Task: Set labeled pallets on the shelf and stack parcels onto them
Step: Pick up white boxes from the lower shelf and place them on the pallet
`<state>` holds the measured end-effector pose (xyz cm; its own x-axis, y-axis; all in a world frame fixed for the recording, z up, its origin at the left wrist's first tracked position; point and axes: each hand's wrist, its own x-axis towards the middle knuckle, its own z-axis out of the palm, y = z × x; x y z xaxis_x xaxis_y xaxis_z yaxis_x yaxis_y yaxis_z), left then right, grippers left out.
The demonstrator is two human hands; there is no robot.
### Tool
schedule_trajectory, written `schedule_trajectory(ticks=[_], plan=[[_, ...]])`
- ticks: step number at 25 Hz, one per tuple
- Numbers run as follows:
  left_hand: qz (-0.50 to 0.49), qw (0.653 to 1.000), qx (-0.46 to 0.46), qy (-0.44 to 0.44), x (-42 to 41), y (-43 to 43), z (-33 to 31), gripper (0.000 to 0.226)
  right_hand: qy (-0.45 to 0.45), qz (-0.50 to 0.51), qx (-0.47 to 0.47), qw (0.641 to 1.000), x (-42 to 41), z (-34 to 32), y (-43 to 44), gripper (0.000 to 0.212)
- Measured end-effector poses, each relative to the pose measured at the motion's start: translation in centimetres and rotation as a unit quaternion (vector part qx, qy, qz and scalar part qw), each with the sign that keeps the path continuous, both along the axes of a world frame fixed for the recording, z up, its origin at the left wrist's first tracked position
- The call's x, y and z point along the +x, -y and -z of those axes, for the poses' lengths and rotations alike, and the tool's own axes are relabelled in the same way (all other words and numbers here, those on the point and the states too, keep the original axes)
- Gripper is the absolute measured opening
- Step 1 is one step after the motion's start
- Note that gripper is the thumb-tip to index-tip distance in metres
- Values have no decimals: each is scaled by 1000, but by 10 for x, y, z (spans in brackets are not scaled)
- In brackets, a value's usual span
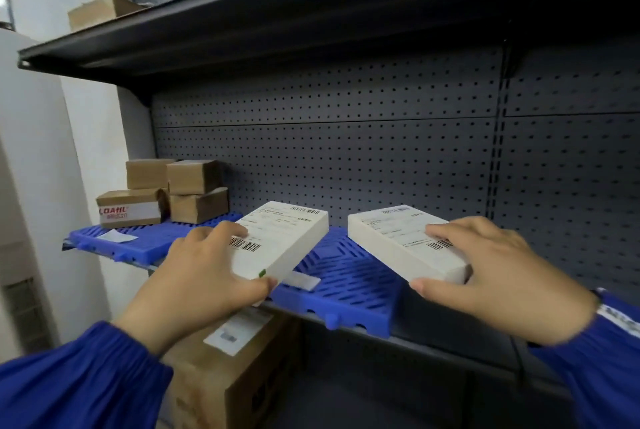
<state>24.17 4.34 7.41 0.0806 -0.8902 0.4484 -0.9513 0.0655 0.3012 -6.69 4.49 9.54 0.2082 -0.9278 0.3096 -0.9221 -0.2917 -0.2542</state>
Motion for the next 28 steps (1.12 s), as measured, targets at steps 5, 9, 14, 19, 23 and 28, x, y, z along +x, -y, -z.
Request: schedule_trajectory(ticks=[5,9,14,19,23,28], plan=[[54,998,42,-9,61,102,-9,90,-38,64,47,996,24,7,93,108],[93,993,74,-2,80,175,-6,90,-57,116,79,989,40,23,149,99],[176,976,130,10,68,246,6,82,-26,149,114,982,59,46,183,93],[233,957,175,0,61,284,23,83,-5,157,124,980,68,56,195,116],[250,952,178,3,61,300,33,80,-13,165,140,976,70,59,206,95],[257,949,179,26,71,310,45,82,-45,166,159,972,68,60,210,83]])
